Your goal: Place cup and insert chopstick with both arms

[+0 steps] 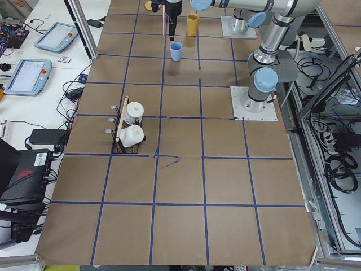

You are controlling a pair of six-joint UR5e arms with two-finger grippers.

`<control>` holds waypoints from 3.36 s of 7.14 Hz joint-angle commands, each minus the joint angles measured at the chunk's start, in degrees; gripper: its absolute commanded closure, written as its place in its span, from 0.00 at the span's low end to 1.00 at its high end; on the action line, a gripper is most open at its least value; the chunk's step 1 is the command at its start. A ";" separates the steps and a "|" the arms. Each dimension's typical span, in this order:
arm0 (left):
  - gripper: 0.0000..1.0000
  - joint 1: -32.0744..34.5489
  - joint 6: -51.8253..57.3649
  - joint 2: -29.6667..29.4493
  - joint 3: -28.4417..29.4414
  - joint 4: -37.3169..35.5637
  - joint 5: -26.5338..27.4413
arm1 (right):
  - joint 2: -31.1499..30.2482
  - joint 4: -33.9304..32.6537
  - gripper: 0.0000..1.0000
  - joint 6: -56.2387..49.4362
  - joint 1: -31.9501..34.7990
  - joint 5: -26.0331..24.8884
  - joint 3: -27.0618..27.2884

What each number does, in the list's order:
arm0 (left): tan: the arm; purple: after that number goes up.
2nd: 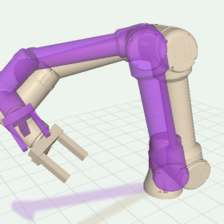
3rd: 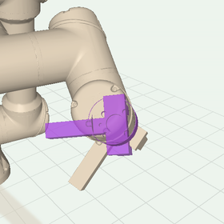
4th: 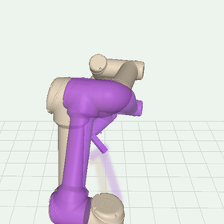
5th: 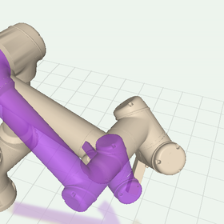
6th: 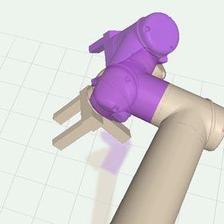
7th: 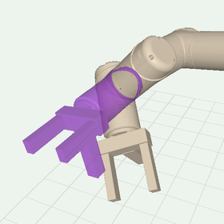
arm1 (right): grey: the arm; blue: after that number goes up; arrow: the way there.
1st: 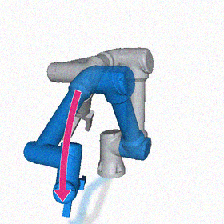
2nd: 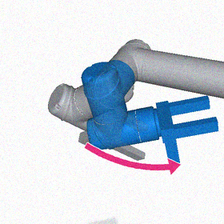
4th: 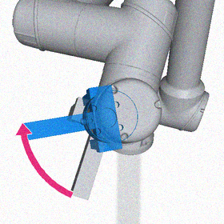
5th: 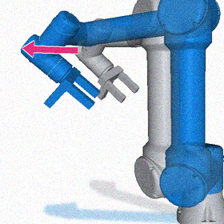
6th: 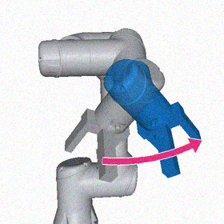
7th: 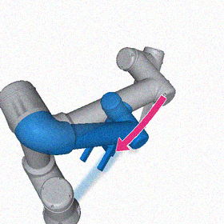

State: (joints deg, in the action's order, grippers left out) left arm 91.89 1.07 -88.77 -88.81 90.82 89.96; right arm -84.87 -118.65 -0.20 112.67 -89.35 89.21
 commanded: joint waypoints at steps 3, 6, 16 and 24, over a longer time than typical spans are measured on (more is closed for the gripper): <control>0.00 -0.04 0.16 0.26 -0.05 -0.12 0.12 | 0.31 -2.02 1.00 1.17 2.46 -1.08 5.97; 0.00 -0.04 0.34 0.26 -0.14 -0.20 0.21 | 1.11 -1.93 1.00 0.20 2.99 -1.08 7.55; 0.00 -0.22 0.34 0.26 -0.05 -0.29 0.04 | 2.87 6.36 0.19 -2.50 -4.00 -1.35 -1.83; 0.00 -0.22 0.34 0.00 -0.05 -0.73 0.04 | -7.14 26.62 0.00 -6.74 -20.65 1.45 -0.79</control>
State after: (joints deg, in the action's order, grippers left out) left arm 91.73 1.41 -88.75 -88.87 90.21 90.06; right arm -90.69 -93.65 -7.02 92.41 -89.25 88.43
